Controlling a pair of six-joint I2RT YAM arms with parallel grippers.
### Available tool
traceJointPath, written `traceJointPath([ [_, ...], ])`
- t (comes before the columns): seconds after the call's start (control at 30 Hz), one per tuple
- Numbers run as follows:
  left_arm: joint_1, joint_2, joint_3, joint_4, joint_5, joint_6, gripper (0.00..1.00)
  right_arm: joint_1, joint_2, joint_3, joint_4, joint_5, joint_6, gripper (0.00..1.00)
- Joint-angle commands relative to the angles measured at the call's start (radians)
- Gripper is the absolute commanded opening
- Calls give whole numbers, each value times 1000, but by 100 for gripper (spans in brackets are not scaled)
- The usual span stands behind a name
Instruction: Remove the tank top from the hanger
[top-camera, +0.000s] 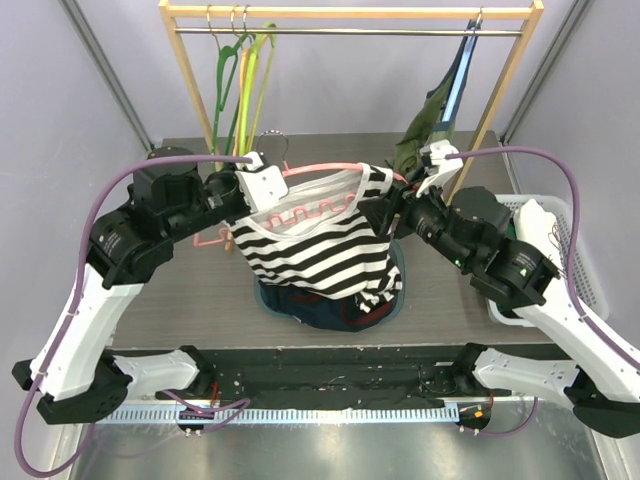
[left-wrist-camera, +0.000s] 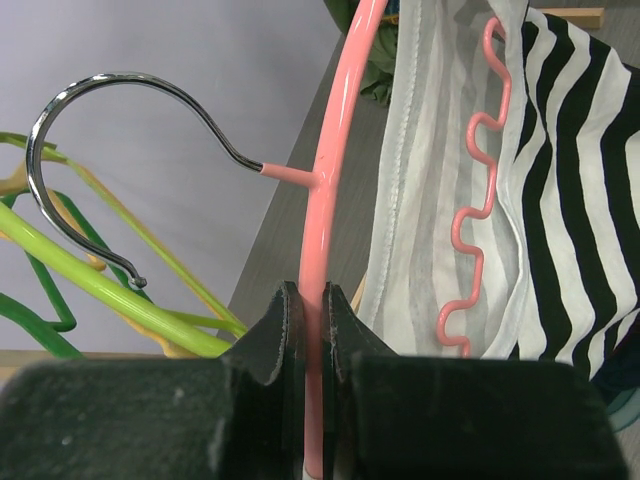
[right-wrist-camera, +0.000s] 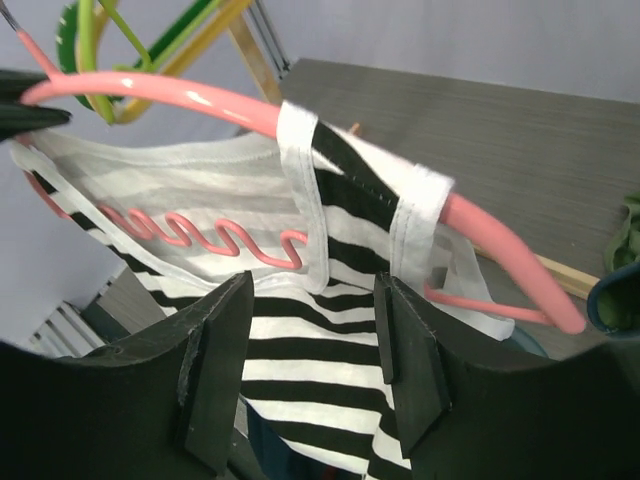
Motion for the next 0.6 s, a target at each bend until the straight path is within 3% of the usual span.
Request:
traceJointPath([
  [0.0,-3,-40,42,34,28,11,0,-2,-54,1,122,14,51,59],
  [0.3,-2,-57,36,14,40,16,0,-2,-97,-38,112,88,29,70],
  [0.57,-2,-49,43,8,54,6,0,-2,-48,-47,227,27,47,60],
])
